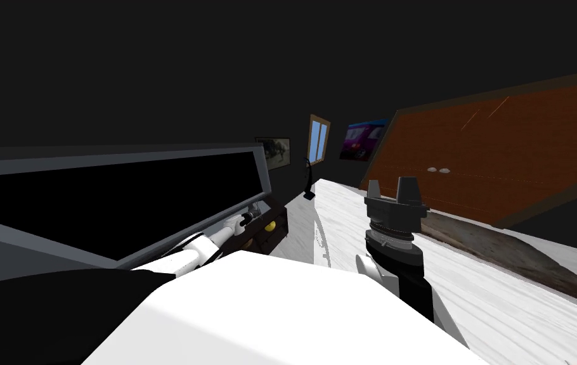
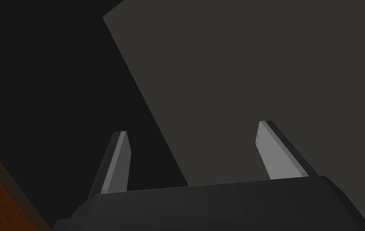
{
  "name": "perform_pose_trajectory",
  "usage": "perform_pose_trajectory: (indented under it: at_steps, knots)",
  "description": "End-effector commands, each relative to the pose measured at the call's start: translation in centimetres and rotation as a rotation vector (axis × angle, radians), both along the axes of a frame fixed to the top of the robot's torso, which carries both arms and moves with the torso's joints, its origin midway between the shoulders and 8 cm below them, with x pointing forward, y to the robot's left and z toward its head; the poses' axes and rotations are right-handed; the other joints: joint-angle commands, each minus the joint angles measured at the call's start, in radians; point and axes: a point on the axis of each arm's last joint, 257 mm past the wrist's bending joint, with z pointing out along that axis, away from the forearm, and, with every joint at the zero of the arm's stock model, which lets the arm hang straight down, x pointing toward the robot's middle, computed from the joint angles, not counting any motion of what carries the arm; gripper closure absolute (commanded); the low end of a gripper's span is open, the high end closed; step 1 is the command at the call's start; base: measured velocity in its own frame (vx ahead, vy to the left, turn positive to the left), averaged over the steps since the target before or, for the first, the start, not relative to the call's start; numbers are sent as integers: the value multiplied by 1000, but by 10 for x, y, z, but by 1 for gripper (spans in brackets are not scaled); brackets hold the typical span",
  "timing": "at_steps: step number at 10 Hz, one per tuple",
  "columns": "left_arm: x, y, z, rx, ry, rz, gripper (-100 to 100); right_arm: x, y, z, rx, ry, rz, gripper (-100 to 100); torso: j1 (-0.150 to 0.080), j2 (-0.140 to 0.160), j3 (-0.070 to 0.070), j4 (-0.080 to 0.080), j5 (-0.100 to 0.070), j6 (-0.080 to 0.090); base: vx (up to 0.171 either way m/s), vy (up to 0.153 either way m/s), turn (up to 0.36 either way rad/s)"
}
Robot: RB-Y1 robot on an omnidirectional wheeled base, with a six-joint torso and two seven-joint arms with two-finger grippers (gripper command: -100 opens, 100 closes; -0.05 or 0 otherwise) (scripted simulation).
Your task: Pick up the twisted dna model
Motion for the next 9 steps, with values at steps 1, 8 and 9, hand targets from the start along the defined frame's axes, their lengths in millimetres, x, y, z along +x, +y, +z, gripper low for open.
perform_pose_trajectory:
  at_steps: [1,8,9]
  knots:
    - [-7,-4,-5,-5,8,-6,100,0,0,0,0,0,0,0,0,0,0,0,0,0,24,12,-17]
    - [-60,6,-12,-8,1,-73,100,0,0,0,0,0,0,0,1,-4,-4,-4,5,3,121,-43,120]
    - [-64,18,1,12,-21,-97,100,0,0,0,0,0,0,0,4,0,-3,-5,8,4,117,-35,289]
